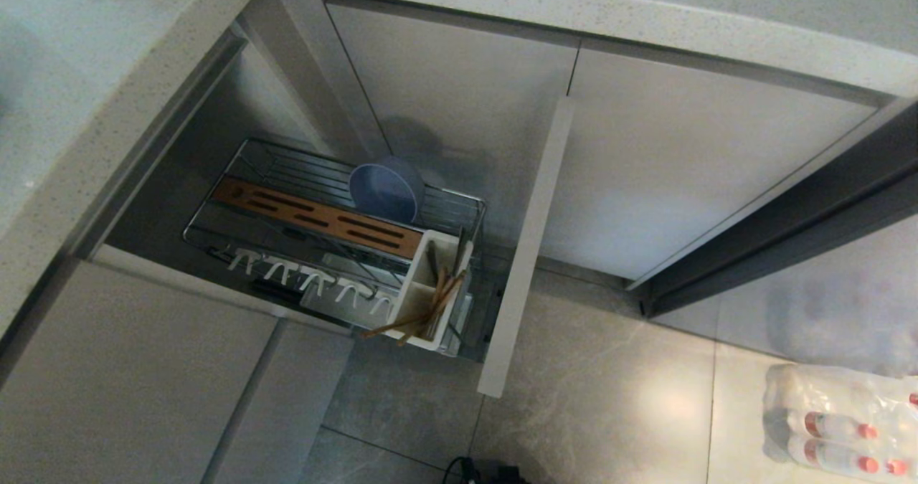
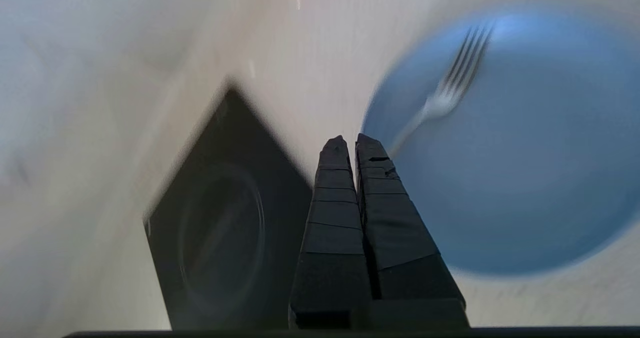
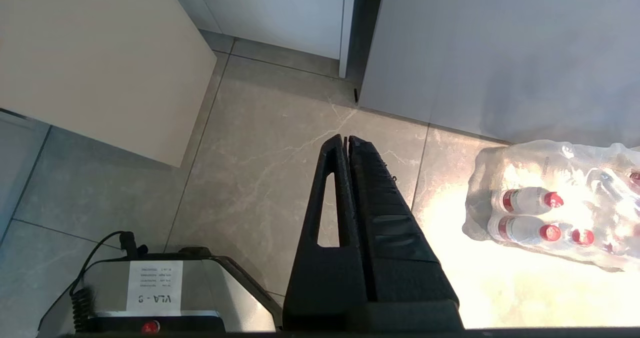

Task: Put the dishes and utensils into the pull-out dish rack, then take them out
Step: Pick up the fork and place it in the cupboard

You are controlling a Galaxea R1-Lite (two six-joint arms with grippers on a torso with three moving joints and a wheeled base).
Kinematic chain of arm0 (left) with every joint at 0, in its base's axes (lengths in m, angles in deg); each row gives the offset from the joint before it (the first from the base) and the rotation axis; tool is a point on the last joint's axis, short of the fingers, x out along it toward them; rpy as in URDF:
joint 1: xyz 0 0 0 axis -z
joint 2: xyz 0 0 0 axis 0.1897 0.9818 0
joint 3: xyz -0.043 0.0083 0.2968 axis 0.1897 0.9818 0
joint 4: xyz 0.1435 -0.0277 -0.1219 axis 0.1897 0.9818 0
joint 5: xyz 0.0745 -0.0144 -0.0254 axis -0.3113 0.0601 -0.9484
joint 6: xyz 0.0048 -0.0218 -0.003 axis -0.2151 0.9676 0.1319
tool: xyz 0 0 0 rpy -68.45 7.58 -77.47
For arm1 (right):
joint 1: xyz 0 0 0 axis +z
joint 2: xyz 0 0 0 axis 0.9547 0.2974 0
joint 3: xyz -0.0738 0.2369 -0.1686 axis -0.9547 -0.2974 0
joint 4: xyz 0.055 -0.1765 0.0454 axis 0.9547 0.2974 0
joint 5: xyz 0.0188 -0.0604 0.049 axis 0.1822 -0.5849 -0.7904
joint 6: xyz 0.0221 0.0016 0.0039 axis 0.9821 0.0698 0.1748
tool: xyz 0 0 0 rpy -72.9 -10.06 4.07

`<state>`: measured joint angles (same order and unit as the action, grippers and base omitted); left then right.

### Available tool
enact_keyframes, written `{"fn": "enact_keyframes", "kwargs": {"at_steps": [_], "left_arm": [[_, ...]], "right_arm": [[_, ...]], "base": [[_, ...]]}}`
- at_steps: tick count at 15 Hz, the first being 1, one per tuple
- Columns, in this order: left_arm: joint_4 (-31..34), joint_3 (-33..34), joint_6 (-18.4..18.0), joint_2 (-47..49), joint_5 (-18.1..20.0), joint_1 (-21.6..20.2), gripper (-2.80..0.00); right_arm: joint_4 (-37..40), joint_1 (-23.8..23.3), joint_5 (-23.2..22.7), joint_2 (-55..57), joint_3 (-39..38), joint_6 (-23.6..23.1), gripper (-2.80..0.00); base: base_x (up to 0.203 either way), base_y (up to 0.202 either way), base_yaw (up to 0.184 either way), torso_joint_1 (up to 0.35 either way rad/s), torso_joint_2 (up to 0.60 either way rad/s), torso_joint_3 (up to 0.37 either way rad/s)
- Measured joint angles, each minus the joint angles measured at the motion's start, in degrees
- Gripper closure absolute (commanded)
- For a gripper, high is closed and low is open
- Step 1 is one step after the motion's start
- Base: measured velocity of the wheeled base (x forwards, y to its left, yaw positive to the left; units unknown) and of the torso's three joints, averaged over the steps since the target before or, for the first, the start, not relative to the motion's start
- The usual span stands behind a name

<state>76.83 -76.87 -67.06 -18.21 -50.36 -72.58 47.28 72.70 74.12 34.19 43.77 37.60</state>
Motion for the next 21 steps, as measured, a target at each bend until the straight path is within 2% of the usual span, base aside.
{"fn": "enact_keyframes", "kwargs": {"at_steps": [2, 5, 12, 17, 19, 20, 21], "left_arm": [[4.93, 0.37, -1.98, 1.48, -0.02, -0.95, 0.0], [9.44, 0.25, -2.97, 4.14, 0.06, -1.22, 0.0], [11.03, -1.81, -2.83, 10.28, 0.25, -1.24, 0.0], [17.38, -4.23, -2.84, 12.97, 3.43, 0.52, 0.0], [18.03, -5.35, -2.84, 13.82, 3.71, 0.68, 0.0], [18.0, -5.92, -2.84, 14.12, 3.69, 0.68, -2.8], [17.97, -6.44, -2.78, 14.27, 3.68, 0.68, -2.8]], "right_arm": [[0.0, 0.0, -0.01, 0.0, 0.0, 0.0, 0.0], [0.0, 0.0, 0.01, 0.0, 0.0, 0.0, 0.0], [0.0, 0.0, 0.01, 0.0, 0.0, 0.0, 0.0], [0.0, 0.0, 0.0, 0.0, 0.0, 0.0, 0.0], [0.0, 0.0, -0.01, 0.0, 0.0, 0.0, 0.0], [0.0, 0.0, 0.01, 0.0, 0.0, 0.0, 0.0], [0.0, 0.0, 0.01, 0.0, 0.0, 0.0, 0.0]], "base": [[0.0, 0.0, 0.0, 0.0, 0.0, 0.0], [0.0, 0.0, 0.0, 0.0, 0.0, 0.0], [0.0, 0.0, 0.0, 0.0, 0.0, 0.0], [0.0, 0.0, 0.0, 0.0, 0.0, 0.0], [0.0, 0.0, 0.0, 0.0, 0.0, 0.0], [0.0, 0.0, 0.0, 0.0, 0.0, 0.0], [0.0, 0.0, 0.0, 0.0, 0.0, 0.0]]}}
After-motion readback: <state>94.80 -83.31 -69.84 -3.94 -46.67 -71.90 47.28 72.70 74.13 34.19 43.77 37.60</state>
